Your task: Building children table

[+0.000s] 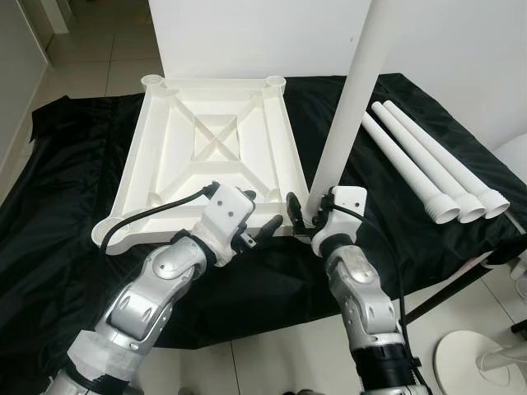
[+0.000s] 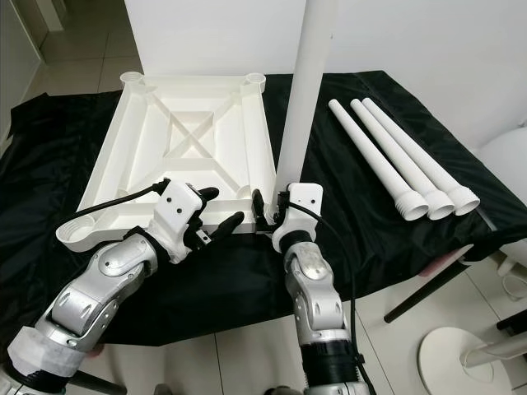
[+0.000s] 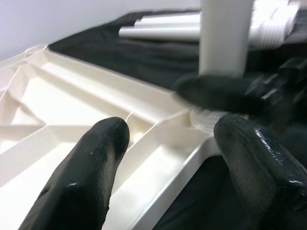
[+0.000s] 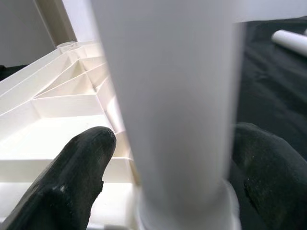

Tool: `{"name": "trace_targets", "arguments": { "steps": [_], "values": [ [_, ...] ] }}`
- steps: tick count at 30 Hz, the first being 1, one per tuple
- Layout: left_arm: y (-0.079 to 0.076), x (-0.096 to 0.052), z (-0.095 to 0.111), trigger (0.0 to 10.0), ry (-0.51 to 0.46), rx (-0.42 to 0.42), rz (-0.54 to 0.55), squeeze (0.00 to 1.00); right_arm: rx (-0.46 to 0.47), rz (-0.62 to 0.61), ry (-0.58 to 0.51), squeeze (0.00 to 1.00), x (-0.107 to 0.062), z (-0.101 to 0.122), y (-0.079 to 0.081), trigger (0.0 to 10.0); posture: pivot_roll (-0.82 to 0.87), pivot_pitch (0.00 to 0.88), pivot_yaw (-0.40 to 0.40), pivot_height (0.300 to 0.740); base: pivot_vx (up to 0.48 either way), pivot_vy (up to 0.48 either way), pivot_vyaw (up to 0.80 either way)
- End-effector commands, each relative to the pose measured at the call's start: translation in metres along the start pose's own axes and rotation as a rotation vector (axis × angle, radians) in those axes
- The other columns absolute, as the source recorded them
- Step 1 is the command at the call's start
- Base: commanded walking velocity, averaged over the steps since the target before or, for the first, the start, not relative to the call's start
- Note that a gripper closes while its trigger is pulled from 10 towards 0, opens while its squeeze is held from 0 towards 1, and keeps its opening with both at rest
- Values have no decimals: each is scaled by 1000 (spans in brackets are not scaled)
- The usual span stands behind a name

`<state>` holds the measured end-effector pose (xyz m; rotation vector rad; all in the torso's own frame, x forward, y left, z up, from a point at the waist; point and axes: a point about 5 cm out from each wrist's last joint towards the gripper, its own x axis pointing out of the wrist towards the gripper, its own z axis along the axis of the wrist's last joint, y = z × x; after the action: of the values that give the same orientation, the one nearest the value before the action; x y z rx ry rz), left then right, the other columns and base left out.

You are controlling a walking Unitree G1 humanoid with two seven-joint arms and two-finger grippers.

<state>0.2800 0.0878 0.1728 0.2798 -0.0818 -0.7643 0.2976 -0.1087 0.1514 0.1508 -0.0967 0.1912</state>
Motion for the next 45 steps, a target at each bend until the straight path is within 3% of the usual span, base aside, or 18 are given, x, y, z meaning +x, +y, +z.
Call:
{"name": "trace_targets", "arguments": {
  "steps": [1,4,11,19,29,37,38,40,45],
  "values": [
    [-1,-1,-12,10000,78,25,-73,0,26,17,-16,0,-7,-1,0,10000,-33,61,1,740,0,0,0],
    [4,0,-31,10000,186,75,-29,0,22,40,-31,0,-12,2,-9,10000,-40,63,7,740,0,0,0],
    [6,3,-41,10000,248,54,-7,0,19,69,-68,0,-10,12,-16,10000,-55,67,17,740,0,0,0],
    [24,8,-49,10000,307,23,105,0,-16,65,-63,0,-11,15,-26,10000,-69,75,23,740,0,0,0],
    [39,4,-73,10000,514,5,175,0,-27,85,-59,0,-8,15,-26,10000,-78,76,34,740,0,0,0],
    [44,-1,-79,10000,556,-17,192,0,-35,81,-53,0,-6,15,-28,10000,-77,75,35,740,0,0,0],
    [44,-1,-79,8078,554,-20,191,0,-35,81,-52,0,-6,14,-29,10000,-77,76,34,740,0,0,0],
    [42,-1,-78,0,545,-27,179,0,-38,83,-50,0,-5,14,-29,10000,-76,76,34,740,0,0,0],
    [37,-3,-76,0,549,-29,139,0,-44,89,-47,0,-3,14,-29,10000,-72,77,32,740,0,0,0]
  ]
}}
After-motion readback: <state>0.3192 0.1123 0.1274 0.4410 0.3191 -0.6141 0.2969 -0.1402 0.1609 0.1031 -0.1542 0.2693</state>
